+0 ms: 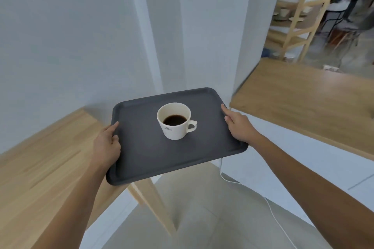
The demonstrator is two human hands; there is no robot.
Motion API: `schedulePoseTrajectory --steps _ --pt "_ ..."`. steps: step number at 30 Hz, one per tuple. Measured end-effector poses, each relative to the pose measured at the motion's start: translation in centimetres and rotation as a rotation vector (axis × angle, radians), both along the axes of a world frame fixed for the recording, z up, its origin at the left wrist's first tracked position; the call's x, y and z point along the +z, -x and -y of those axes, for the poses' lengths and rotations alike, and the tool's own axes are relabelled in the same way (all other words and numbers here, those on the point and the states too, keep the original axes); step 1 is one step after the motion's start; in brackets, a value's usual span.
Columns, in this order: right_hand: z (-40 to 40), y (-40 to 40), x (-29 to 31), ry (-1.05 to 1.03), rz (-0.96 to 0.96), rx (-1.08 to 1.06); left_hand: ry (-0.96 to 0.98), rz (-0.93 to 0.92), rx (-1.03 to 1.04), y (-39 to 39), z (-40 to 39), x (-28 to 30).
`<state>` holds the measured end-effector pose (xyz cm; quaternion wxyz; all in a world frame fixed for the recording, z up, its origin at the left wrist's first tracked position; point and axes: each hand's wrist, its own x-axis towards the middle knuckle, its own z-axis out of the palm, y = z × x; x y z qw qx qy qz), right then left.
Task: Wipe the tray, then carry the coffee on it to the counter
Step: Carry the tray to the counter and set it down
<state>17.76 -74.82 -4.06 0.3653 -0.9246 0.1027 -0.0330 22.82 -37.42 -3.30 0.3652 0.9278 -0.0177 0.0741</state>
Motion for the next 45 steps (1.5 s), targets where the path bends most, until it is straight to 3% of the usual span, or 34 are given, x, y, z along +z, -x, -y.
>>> schedulePoseTrajectory --steps 14,31,45 --pt "24.6 7.7 -1.5 -0.076 0.017 -0.373 0.088 -0.04 -0.371 -6.4 28.9 -3.4" --pt "38.7 8.5 -7.5 -0.062 -0.091 -0.829 0.176 -0.159 -0.831 -17.0 53.8 -9.0" --pt "49.8 4.7 -12.8 -0.111 -0.197 -0.935 0.133 -0.27 -0.85 -22.1 67.1 -13.5"
